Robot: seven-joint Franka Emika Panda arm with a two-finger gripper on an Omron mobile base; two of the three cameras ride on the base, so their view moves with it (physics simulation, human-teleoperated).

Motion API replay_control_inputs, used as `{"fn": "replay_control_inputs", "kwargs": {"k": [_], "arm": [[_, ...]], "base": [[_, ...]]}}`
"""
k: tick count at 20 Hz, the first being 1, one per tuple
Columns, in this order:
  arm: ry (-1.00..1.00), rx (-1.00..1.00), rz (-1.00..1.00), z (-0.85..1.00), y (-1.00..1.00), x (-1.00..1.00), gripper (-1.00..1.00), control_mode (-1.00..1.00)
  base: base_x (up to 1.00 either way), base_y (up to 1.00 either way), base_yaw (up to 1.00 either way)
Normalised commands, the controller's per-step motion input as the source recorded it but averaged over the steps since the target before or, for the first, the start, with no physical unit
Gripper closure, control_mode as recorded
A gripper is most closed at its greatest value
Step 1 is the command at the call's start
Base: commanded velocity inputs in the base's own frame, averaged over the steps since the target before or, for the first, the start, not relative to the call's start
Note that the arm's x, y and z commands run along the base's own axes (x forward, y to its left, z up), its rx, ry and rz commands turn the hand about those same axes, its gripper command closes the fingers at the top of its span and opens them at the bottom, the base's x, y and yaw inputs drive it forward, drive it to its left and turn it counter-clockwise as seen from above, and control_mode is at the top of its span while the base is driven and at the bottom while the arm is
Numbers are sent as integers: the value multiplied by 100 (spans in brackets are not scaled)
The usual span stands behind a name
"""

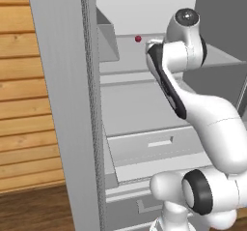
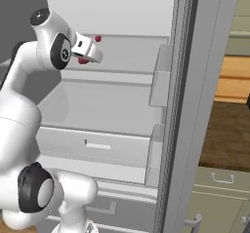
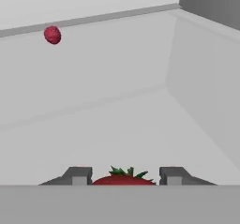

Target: Take the strawberry from the fridge and place it on top of the pancake, located on the dining counter.

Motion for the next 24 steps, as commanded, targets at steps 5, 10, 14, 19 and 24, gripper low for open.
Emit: {"fn": "replay_control_inputs", "kwargs": {"k": [5, 10, 14, 19, 24], "arm": [[-11, 1, 0, 16, 3, -100, 100, -100], [1, 0, 0, 8, 6, -99, 100, -100], [4, 0, 0, -15, 0, -56, 100, -100], [0, 0, 2, -30, 0, -45, 100, -100], [3, 2, 6, -58, 0, -21, 100, -100]], "base": [[0, 0, 0], [0, 0, 0], [0, 0, 0], [0, 0, 0], [0, 0, 0]]}}
